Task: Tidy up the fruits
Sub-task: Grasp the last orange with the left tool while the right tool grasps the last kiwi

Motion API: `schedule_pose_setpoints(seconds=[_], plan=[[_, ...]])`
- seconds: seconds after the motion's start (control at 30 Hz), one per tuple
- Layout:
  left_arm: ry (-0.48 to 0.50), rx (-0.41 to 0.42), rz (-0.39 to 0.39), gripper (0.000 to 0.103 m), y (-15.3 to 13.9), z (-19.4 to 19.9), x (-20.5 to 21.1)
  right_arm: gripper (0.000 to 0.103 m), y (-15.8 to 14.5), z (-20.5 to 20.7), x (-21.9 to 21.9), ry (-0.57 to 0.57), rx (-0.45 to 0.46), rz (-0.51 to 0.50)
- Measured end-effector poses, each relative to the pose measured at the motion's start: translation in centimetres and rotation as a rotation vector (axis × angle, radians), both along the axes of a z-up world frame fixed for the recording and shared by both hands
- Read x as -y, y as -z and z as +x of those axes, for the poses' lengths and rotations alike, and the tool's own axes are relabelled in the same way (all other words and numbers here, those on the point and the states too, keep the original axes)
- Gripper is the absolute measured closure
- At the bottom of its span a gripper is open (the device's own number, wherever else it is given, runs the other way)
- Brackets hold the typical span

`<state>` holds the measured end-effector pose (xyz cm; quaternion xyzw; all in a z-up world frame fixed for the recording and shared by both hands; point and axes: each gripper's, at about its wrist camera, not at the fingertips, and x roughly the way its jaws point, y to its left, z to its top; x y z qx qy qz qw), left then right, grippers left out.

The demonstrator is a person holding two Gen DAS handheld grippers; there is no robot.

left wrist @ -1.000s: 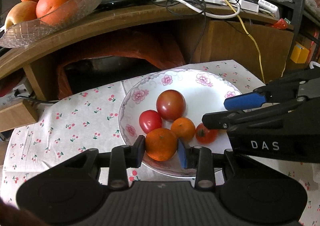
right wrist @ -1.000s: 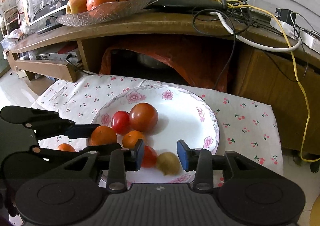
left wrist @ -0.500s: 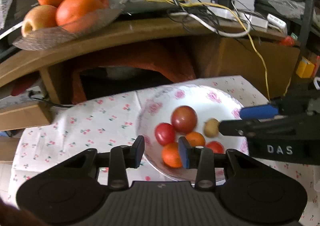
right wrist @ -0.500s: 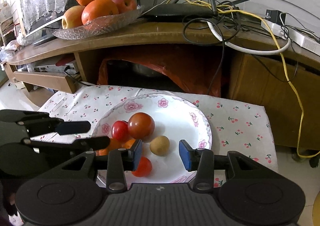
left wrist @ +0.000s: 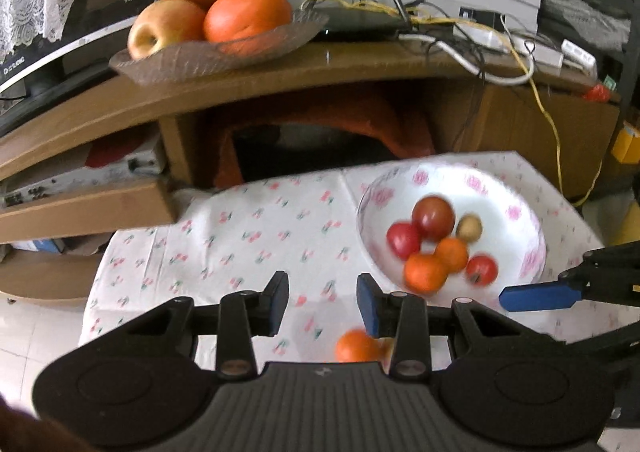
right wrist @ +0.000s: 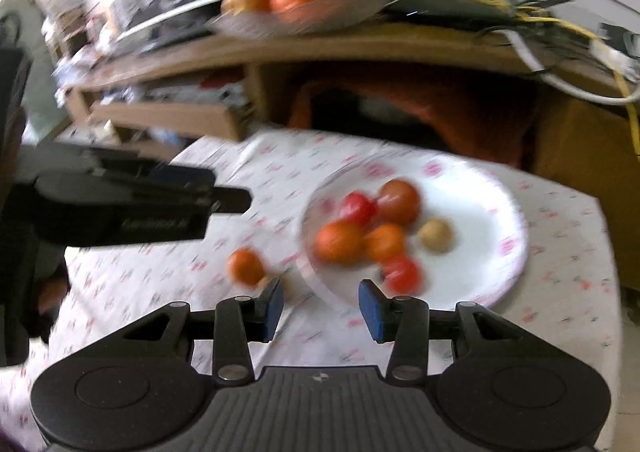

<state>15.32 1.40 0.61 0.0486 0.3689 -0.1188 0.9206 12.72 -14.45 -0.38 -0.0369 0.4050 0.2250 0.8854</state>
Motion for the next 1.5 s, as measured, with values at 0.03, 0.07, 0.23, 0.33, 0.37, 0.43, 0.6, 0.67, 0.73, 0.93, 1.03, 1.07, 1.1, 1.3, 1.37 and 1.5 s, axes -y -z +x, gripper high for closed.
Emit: schedule_pose_setpoints(seconds=[0.03, 0.07, 0.23, 0.33, 0.37, 0.43, 0.6, 0.67, 0.73, 0.93, 1.03, 1.07, 1.1, 1.3, 1.37, 1.5], plan=[[0.008, -0.007, -0.001, 0.060, 0.2, -0.2, -0.4, 0.061, 0.3, -0.1, -0.5, -0.017, -0.004, -0.009], [0.016, -0.014, 0.001, 0.060, 0.3, -0.5, -0.7, 0.061, 0.6, -0.2, -1.0, -0.030, -0.005, -0.020], [0.041, -0.034, 0.007, 0.060, 1.1, -1.5, -2.0, 0.061, 1.7, 0.4, -2.7, -0.070, -0.013, -0.050], [0.054, -0.043, -0.003, 0.060, 1.3, -1.7, -2.5, 0.061, 2.1, 0.8, -3.4, -0.094, -0.011, -0.051], [0.059, -0.043, -0.003, 0.060, 1.4, -1.7, -2.5, 0.061, 2.2, 1.0, -3.6, -0.102, -0.013, -0.054], [0.066, -0.049, 0.000, 0.060, 1.7, -1.8, -2.7, 0.061, 2.7, 1.3, -4.1, -0.109, -0.015, -0.059], [0.075, -0.067, -0.006, 0.060, 2.4, -1.8, -3.5, 0.059, 3.6, 2.0, -4.9, -0.123, -0.014, -0.074], [0.078, -0.075, -0.011, 0.060, 2.6, -1.8, -3.7, 0.065, 3.8, 2.3, -5.1, -0.124, -0.022, -0.071], [0.084, -0.080, -0.016, 0.060, 2.8, -1.7, -3.8, 0.072, 3.8, 2.3, -5.2, -0.125, -0.013, -0.084], [0.136, -0.092, -0.025, 0.060, 3.4, -1.6, -2.5, 0.079, 3.4, 2.0, -4.2, -0.108, -0.034, -0.070], [0.169, -0.092, -0.023, 0.060, 3.7, -1.4, -1.5, 0.079, 3.3, 1.3, -3.3, -0.091, -0.049, -0.083], [0.177, -0.095, -0.025, 0.060, 3.9, -1.3, -1.1, 0.079, 3.2, 1.0, -3.0, -0.087, -0.051, -0.084], [0.187, -0.100, -0.028, 0.060, 4.1, -1.2, -0.7, 0.079, 3.1, 0.7, -2.7, -0.080, -0.055, -0.089], [0.186, -0.097, 0.009, 0.060, 5.2, -0.4, 0.9, 0.079, 2.7, -0.2, -0.7, -0.014, -0.072, -0.114], [0.178, -0.098, 0.016, 0.062, 5.5, -0.3, 1.1, 0.079, 2.3, -0.5, 0.0, 0.010, -0.076, -0.124], [0.173, -0.102, 0.009, 0.067, 5.2, -0.5, 1.5, 0.079, 1.1, -1.3, 1.6, 0.058, -0.075, -0.124]])
